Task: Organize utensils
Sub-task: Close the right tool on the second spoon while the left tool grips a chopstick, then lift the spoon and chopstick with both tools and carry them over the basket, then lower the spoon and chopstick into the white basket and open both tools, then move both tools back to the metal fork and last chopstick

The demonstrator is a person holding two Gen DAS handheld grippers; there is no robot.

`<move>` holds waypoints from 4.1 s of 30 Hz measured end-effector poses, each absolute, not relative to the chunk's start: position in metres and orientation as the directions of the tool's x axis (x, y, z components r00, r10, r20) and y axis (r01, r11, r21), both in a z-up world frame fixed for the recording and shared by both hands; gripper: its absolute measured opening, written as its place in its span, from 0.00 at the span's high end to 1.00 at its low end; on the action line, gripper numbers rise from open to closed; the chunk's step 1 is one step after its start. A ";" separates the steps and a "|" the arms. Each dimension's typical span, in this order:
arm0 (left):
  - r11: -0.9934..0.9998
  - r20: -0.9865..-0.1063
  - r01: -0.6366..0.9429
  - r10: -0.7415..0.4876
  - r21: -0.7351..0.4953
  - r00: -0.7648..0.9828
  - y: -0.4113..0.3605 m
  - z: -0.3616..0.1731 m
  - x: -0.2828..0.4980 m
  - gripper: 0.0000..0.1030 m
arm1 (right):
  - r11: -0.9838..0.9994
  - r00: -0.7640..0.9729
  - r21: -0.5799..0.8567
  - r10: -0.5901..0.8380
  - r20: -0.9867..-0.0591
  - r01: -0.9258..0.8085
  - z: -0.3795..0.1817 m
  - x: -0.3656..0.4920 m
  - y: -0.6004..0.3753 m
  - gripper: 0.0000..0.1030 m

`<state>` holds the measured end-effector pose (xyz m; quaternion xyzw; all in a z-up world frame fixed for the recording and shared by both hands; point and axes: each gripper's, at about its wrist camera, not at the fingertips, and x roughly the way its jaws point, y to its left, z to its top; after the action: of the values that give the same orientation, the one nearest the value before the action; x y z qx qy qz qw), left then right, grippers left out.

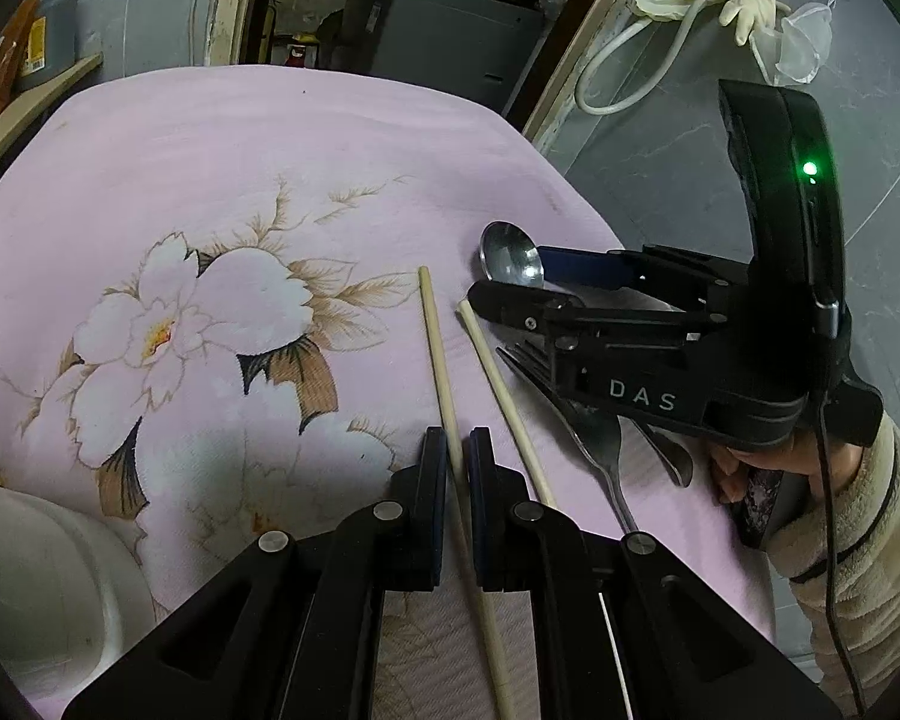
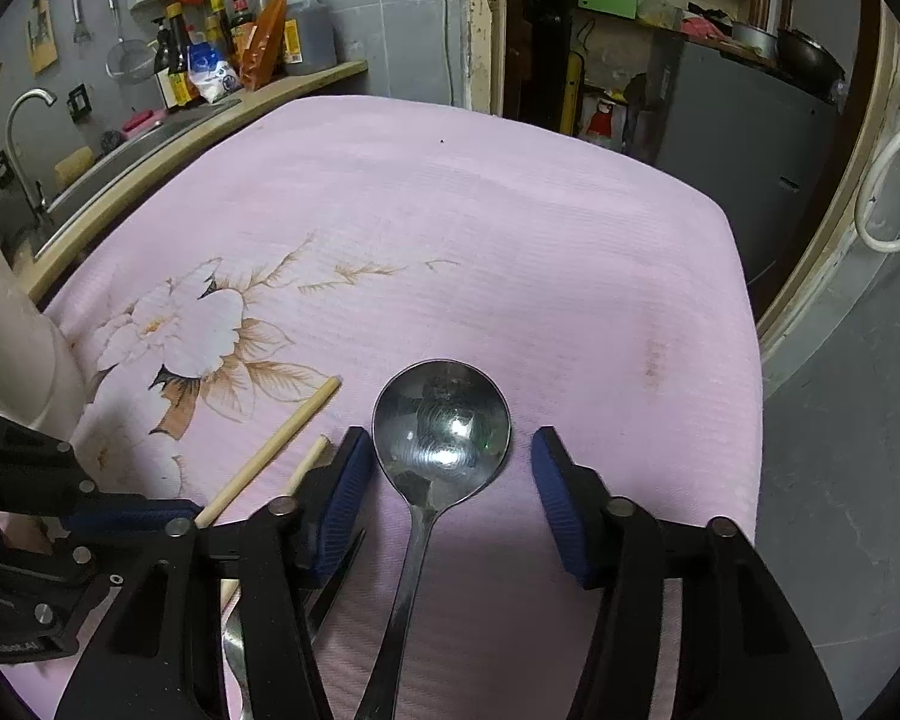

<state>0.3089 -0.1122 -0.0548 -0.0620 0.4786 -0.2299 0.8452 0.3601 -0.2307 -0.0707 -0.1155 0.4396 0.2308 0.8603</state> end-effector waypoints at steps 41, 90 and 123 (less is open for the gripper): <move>0.904 -0.062 0.303 -0.336 -0.301 0.940 0.012 0.097 0.187 0.98 | 0.872 0.892 -0.190 0.450 -0.051 -0.451 0.078 0.194 -0.192 0.61; 0.957 -0.075 -0.112 0.096 -0.267 0.993 0.112 0.028 0.189 0.98 | 0.785 0.784 0.012 0.620 -0.022 -0.620 0.025 0.234 -0.075 0.60; 0.971 -0.059 0.038 -0.054 -0.236 0.997 0.075 0.055 0.150 0.32 | 0.897 0.897 0.016 0.442 0.006 -0.442 0.052 0.204 -0.157 0.08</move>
<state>0.1502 0.0749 0.0553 -0.1183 0.0326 -0.0231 0.9922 0.2044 -0.1567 0.0521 0.0085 -0.0012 0.2271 0.9738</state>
